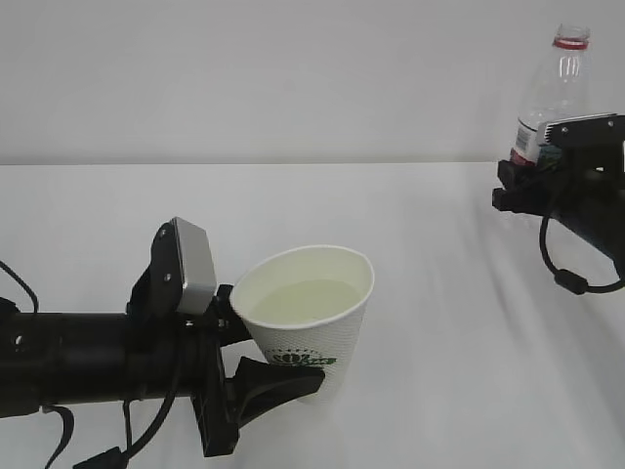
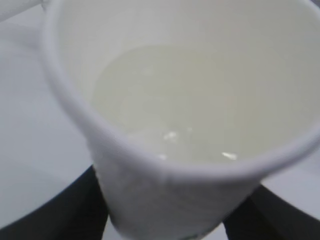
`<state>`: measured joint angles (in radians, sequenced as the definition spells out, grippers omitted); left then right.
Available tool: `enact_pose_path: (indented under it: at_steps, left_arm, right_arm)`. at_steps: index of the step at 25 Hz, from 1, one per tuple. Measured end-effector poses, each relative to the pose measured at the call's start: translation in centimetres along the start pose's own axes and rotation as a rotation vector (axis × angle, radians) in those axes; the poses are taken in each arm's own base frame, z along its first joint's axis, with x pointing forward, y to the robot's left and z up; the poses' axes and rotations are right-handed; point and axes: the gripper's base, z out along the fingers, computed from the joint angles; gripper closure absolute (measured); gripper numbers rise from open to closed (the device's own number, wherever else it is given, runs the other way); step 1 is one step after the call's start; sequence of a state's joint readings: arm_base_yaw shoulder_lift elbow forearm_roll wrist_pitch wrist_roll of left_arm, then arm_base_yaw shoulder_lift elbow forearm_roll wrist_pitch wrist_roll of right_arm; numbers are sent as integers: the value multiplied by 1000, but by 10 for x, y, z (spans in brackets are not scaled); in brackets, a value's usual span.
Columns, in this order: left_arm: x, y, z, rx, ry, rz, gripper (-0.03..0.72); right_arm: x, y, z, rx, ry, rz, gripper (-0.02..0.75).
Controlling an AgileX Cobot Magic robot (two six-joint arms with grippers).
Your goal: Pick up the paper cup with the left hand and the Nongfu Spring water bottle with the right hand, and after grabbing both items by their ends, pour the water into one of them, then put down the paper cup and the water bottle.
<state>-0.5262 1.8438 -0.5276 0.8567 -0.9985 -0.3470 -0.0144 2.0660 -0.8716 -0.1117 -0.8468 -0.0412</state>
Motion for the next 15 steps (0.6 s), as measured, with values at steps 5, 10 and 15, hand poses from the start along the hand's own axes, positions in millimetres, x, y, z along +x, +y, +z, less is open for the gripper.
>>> enact_pose_path:
  at_steps: [5,10,15]
  left_arm:
    - [0,0,0,-1,2,0,218]
    - [0,0,0,-1,4,0,218]
    - [0,0,0,-1,4,0,218]
  right_arm:
    - [11,1,3,-3,4,3,301]
    - [19,2,5,-5,-10,-1,301]
    - [27,3,7,-6,-38,-14,301]
